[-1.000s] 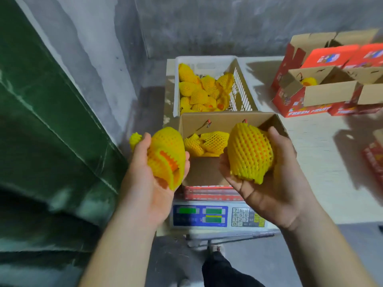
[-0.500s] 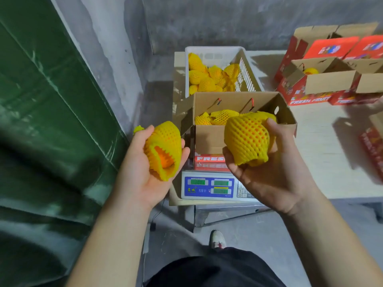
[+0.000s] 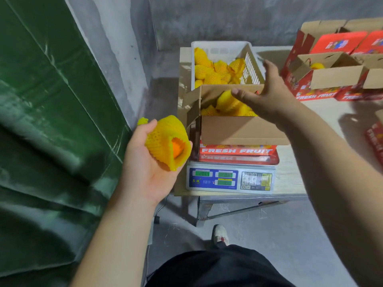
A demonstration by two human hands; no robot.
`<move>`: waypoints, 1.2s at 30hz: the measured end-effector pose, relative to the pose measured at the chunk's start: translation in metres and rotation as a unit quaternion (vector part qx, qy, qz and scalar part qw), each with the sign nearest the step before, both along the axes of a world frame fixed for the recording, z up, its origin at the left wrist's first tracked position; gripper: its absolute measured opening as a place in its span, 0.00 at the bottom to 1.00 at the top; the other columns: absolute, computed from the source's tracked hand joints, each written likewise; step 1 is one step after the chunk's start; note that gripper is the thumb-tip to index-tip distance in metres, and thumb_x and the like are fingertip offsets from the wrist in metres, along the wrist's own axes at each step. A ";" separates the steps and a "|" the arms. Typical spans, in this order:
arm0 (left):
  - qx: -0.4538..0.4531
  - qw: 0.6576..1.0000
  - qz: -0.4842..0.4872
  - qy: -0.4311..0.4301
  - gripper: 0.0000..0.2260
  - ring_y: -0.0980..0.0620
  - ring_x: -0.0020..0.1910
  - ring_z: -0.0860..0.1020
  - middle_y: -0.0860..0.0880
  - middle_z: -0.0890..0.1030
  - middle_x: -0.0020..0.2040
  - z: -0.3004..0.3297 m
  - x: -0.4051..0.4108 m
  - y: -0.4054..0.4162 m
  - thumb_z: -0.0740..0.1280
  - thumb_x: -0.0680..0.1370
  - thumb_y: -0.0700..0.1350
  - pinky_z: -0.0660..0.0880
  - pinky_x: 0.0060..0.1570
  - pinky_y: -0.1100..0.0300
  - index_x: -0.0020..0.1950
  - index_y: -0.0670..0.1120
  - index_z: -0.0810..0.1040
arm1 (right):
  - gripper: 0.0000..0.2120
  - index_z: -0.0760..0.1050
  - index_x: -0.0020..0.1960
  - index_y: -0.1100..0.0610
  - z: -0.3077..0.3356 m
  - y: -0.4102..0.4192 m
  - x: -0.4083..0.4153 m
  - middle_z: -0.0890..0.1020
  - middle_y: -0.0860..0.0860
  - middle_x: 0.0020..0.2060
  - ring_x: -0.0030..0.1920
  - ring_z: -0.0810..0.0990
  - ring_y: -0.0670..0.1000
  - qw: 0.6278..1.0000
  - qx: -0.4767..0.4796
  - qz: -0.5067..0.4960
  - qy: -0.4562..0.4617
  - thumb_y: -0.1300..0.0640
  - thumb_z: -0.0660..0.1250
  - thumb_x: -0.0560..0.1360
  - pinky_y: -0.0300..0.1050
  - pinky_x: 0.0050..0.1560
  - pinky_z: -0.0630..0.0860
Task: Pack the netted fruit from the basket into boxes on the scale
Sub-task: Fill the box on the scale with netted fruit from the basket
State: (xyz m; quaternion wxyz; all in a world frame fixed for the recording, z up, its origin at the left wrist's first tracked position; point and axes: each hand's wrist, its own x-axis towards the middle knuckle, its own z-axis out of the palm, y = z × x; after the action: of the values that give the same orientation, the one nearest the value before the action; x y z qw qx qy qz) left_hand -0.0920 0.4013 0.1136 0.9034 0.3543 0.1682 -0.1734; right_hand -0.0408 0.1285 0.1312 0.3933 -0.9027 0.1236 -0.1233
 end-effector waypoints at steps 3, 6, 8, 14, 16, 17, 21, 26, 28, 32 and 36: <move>-0.029 0.998 -0.017 -0.050 0.07 0.44 0.49 0.84 0.45 0.85 0.50 -0.005 -0.002 0.003 0.64 0.82 0.51 0.81 0.58 0.44 0.53 0.51 0.80 | 0.37 0.63 0.79 0.45 -0.016 0.018 -0.036 0.74 0.52 0.73 0.71 0.75 0.55 0.994 0.101 0.034 -0.025 0.37 0.72 0.75 0.56 0.69 0.75; -0.011 0.997 -0.030 -0.065 0.14 0.46 0.46 0.85 0.45 0.86 0.49 -0.006 -0.001 -0.001 0.60 0.85 0.47 0.82 0.52 0.47 0.49 0.49 0.85 | 0.25 0.71 0.74 0.45 -0.024 0.039 -0.075 0.84 0.50 0.61 0.57 0.86 0.54 0.958 0.277 0.067 0.001 0.45 0.71 0.79 0.58 0.63 0.81; 0.017 0.996 -0.049 -0.073 0.11 0.46 0.45 0.87 0.45 0.87 0.48 -0.005 0.000 -0.008 0.61 0.85 0.46 0.82 0.53 0.45 0.54 0.47 0.83 | 0.24 0.71 0.73 0.44 -0.023 0.047 -0.089 0.85 0.50 0.59 0.55 0.87 0.53 0.954 0.288 0.085 0.018 0.44 0.70 0.79 0.60 0.64 0.80; 0.058 0.989 -0.059 -0.126 0.22 0.45 0.53 0.87 0.45 0.87 0.56 -0.005 -0.002 -0.025 0.72 0.75 0.45 0.84 0.44 0.49 0.69 0.50 0.75 | 0.31 0.68 0.75 0.42 -0.007 0.075 -0.089 0.85 0.47 0.61 0.59 0.85 0.49 0.934 0.318 0.161 0.034 0.41 0.71 0.75 0.53 0.64 0.80; 0.060 0.985 -0.069 -0.147 0.27 0.44 0.58 0.86 0.43 0.86 0.60 -0.004 -0.003 -0.030 0.74 0.73 0.43 0.84 0.53 0.47 0.71 0.51 0.73 | 0.33 0.69 0.76 0.46 -0.010 0.086 -0.089 0.84 0.49 0.60 0.59 0.85 0.50 0.930 0.316 0.188 0.030 0.47 0.76 0.74 0.51 0.59 0.83; 0.057 0.985 -0.068 -0.150 0.27 0.43 0.60 0.85 0.43 0.85 0.61 -0.004 -0.003 -0.032 0.74 0.73 0.41 0.83 0.55 0.47 0.71 0.52 0.73 | 0.34 0.69 0.75 0.48 -0.013 0.090 -0.090 0.84 0.50 0.60 0.59 0.84 0.50 0.935 0.300 0.188 0.016 0.49 0.78 0.73 0.52 0.57 0.83; 0.058 0.985 -0.069 -0.145 0.28 0.46 0.55 0.86 0.44 0.85 0.60 0.001 -0.005 -0.041 0.74 0.70 0.40 0.84 0.50 0.52 0.69 0.56 0.76 | 0.34 0.70 0.74 0.53 -0.030 0.096 -0.094 0.82 0.46 0.59 0.58 0.82 0.45 0.944 0.272 0.186 -0.025 0.58 0.79 0.72 0.43 0.56 0.81; 0.084 0.975 -0.116 -0.167 0.29 0.51 0.61 0.84 0.46 0.83 0.66 0.004 -0.006 -0.037 0.73 0.75 0.44 0.82 0.53 0.58 0.76 0.52 0.72 | 0.29 0.71 0.68 0.46 -0.041 0.092 -0.092 0.81 0.37 0.55 0.54 0.81 0.39 0.953 0.247 0.134 -0.112 0.59 0.79 0.73 0.31 0.48 0.77; 0.104 0.968 -0.129 -0.187 0.24 0.54 0.65 0.82 0.51 0.83 0.67 0.006 0.001 -0.026 0.71 0.78 0.46 0.80 0.57 0.61 0.74 0.53 0.74 | 0.28 0.70 0.67 0.44 -0.042 0.084 -0.083 0.80 0.36 0.55 0.55 0.81 0.40 0.960 0.223 0.068 -0.158 0.56 0.79 0.73 0.33 0.49 0.77; 0.108 0.972 -0.102 -0.181 0.19 0.50 0.63 0.83 0.52 0.86 0.62 0.008 0.009 -0.010 0.69 0.76 0.49 0.78 0.64 0.53 0.67 0.54 0.80 | 0.33 0.68 0.74 0.53 -0.034 0.047 -0.051 0.77 0.45 0.64 0.62 0.76 0.42 0.968 0.081 -0.048 -0.233 0.54 0.78 0.73 0.28 0.58 0.72; 0.122 0.976 -0.090 -0.158 0.19 0.48 0.59 0.85 0.52 0.87 0.57 0.005 0.006 -0.010 0.75 0.73 0.47 0.82 0.58 0.51 0.64 0.52 0.82 | 0.44 0.57 0.83 0.52 -0.026 -0.008 -0.018 0.66 0.51 0.79 0.76 0.67 0.51 0.993 -0.020 -0.044 -0.111 0.48 0.78 0.75 0.43 0.72 0.68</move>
State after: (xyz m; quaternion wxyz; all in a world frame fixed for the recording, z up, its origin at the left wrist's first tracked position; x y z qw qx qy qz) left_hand -0.0864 0.3912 0.1189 0.8490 0.4989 0.0110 -0.1740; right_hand -0.0588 0.1201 0.1054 0.3808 -0.8848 0.1159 -0.2422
